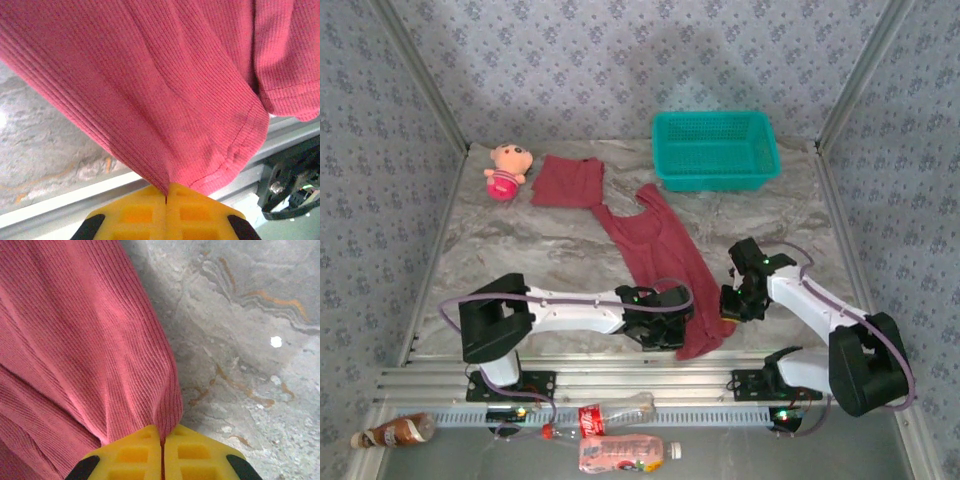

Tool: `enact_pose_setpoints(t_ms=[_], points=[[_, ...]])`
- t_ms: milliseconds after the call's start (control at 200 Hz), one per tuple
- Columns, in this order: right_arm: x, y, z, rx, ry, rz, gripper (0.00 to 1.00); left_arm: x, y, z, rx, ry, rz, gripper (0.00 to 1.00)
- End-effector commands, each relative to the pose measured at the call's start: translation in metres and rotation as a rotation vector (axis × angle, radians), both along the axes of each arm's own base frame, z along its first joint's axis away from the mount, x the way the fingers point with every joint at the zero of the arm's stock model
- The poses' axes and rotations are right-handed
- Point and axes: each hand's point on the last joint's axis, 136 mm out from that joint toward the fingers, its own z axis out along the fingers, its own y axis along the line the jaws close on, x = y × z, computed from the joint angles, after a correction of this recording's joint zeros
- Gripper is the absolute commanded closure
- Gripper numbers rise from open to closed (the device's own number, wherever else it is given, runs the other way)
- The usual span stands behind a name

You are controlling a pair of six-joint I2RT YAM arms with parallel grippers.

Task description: Fold and stack the tank tops

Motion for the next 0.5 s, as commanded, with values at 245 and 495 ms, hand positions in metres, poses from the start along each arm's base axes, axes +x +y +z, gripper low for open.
enact_pose_setpoints(t_ms=[245, 495], points=[[0.047, 0.034, 0.059, 0.164, -0.102, -0.021, 0.92, 0.052, 0.029, 0.065, -0.091, 0.023, 0.139, 1.0], [0.134, 0.073, 0.078, 0.286, -0.21, -0.037, 0.91, 0.126, 0.086, 0.076, -0.102, -0.013, 0.296, 1.0]])
